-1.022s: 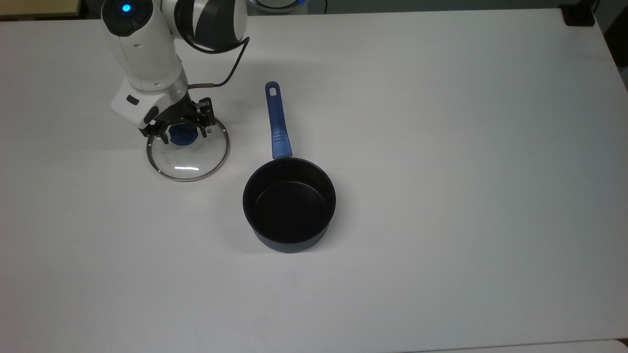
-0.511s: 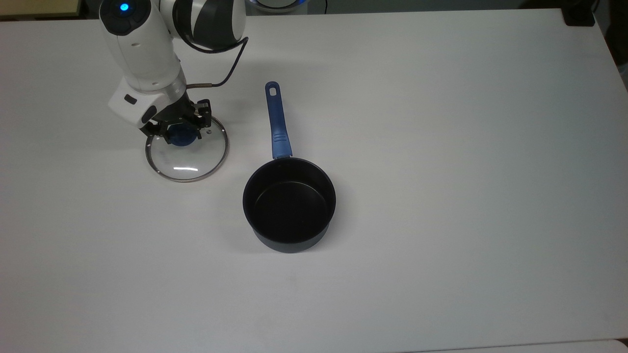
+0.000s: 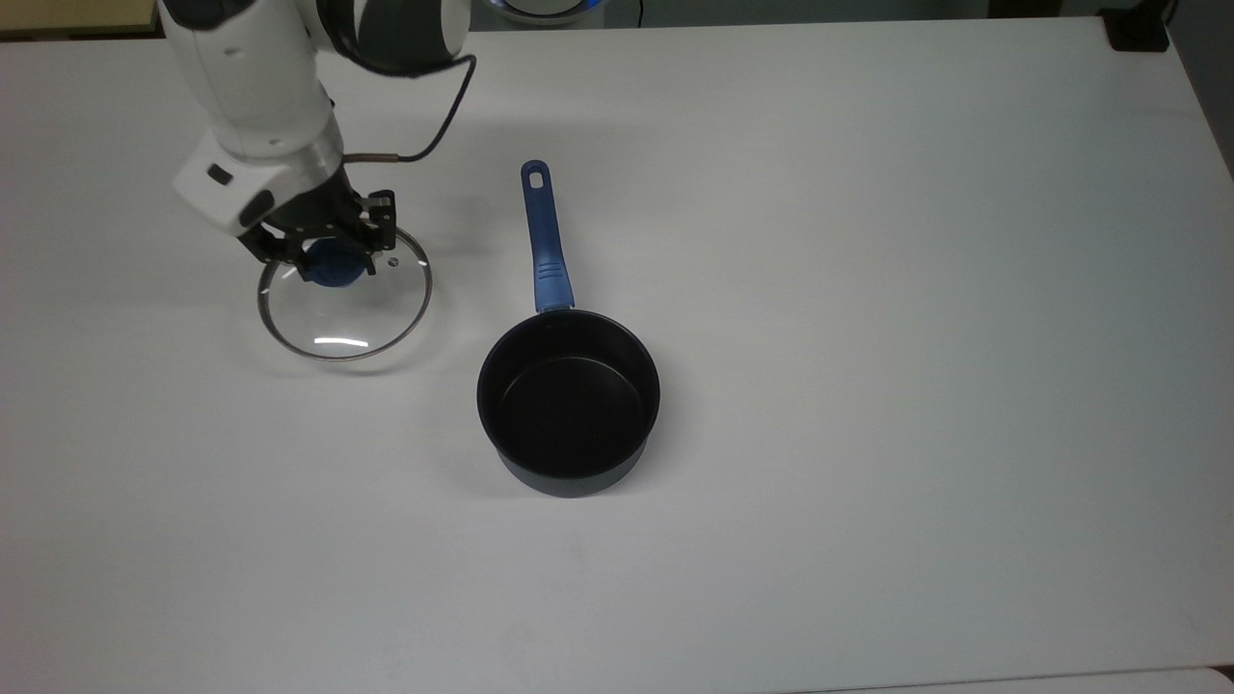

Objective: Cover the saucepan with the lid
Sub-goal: 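Lift the glass lid by its knob and carry it over the saucepan, then lower the lid onto the saucepan rim and open the gripper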

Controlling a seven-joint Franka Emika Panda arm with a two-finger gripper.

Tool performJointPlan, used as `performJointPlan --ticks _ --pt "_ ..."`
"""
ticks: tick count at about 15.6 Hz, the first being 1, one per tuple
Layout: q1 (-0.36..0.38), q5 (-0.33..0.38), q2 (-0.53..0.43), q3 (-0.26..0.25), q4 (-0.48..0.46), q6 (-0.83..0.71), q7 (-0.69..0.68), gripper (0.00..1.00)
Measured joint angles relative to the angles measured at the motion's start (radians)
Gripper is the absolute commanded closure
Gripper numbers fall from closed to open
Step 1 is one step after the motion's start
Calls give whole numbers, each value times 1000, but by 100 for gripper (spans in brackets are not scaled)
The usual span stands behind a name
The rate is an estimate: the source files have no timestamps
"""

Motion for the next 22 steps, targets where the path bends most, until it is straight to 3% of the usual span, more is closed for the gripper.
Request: performJointPlan --ticks 2,6,10,12,16,22 --pt "18 2 -1 2 72 -55 53 48" --pt "122 41 0 7 213 -160 231 47" --pt "280 47 21 12 273 -154 424 47" --pt "325 47 48 12 289 -138 456 47" --pt "348 47 107 10 304 -50 488 47" --pt "334 47 158 -4 348 -39 490 46"
